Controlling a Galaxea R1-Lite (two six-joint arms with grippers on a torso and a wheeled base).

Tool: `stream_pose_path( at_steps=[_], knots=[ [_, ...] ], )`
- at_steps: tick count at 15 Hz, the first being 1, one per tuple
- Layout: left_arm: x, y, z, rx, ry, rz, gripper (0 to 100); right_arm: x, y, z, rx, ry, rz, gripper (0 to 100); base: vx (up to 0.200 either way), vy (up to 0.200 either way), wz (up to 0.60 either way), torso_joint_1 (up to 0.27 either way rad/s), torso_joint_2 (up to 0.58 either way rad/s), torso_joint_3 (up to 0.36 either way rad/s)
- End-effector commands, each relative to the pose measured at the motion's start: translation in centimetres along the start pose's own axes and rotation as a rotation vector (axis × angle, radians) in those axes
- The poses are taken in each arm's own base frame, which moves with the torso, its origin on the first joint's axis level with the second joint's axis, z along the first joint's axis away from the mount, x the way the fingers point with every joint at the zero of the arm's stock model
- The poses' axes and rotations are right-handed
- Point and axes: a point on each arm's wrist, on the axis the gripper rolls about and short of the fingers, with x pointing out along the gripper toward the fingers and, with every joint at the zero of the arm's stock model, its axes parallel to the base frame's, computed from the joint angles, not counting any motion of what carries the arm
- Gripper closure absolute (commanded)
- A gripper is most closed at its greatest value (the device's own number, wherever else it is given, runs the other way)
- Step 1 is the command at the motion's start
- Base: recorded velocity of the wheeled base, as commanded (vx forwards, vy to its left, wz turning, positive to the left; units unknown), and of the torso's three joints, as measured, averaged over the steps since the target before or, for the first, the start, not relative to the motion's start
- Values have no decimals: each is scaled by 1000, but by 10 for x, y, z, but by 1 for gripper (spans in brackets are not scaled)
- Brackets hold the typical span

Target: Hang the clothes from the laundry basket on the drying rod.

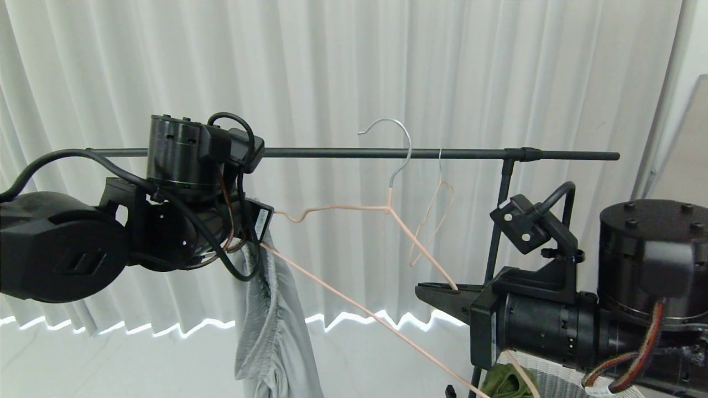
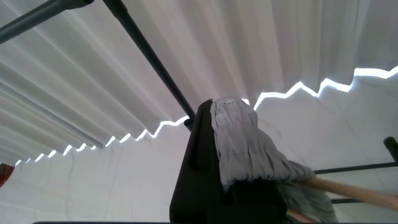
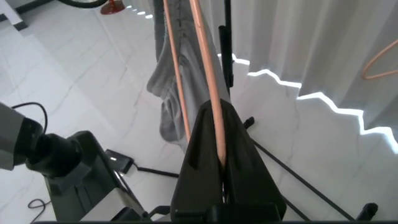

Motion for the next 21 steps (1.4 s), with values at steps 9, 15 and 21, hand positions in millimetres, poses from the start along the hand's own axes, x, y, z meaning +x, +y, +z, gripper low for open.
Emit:
stream_pose_path(
  at_steps=[9,15,21],
  knots=[
    [-6,-9,2,-19,-14,-19,100,36,17,-17,-11,50,63,100,0,0,0,0,0,0],
    [-40,-21,14,-59,-103,-97,100,51,8,-20,26,14,36,100,0,0,0,0,0,0],
    [-68,-42,26,-62,-184,-218,100,48,6,-26,41,-21,52,100,0,0,0,0,0,0]
  ],
)
